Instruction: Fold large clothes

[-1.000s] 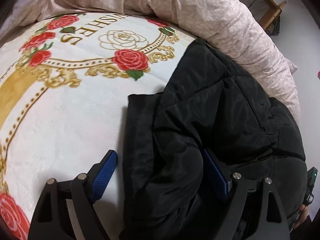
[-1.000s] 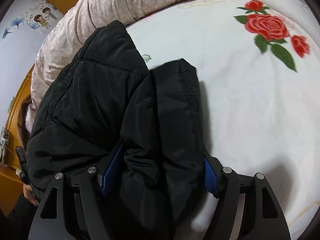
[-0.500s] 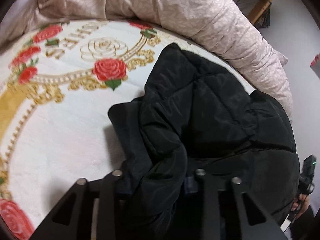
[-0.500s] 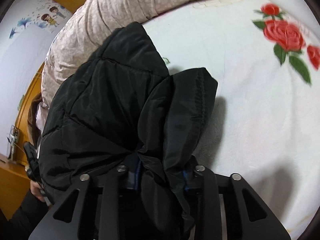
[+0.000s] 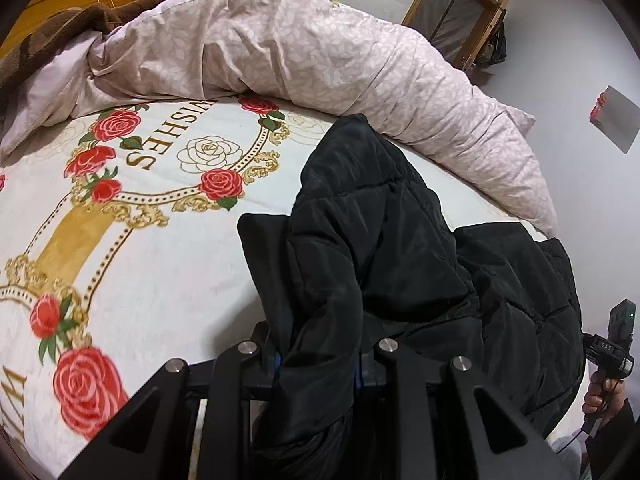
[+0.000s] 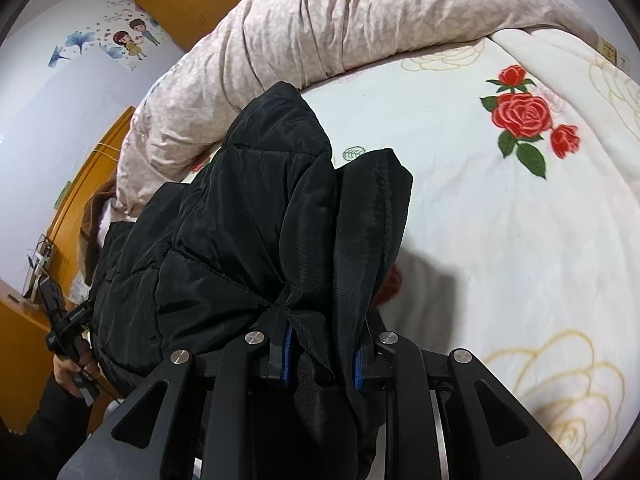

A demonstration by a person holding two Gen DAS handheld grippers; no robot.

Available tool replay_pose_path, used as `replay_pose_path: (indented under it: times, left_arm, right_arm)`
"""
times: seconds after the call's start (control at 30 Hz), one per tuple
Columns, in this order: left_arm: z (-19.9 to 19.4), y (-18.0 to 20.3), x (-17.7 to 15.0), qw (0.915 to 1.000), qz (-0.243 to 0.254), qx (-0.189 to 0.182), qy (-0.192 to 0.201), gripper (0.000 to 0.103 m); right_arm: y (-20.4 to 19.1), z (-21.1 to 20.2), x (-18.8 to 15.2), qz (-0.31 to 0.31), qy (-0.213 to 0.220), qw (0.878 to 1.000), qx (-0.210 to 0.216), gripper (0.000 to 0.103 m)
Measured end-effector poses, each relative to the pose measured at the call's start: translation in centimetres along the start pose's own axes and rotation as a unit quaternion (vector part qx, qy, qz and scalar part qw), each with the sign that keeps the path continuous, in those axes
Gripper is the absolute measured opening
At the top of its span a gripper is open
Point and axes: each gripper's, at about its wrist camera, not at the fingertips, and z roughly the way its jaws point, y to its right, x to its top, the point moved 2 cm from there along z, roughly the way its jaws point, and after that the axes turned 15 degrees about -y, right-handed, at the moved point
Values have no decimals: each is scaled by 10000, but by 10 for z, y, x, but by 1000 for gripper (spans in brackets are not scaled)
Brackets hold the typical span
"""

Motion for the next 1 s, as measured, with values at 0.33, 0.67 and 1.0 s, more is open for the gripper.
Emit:
replay_pose_path:
  times: [0.33,0.67,1.0]
  left_arm:
    - [-9,14,14,9999,35,-44,102,25]
    - [16,54,82,9990,318,-182,258,25]
    - [81,97,159,9980,518,-287,204,25]
  right_arm:
    - [-1,-13,13,-58,202,9998,58,21]
    - [20,-26,79,-40,558,9984,-59,21]
    - [65,-13,151,96,724,9969,-283,22]
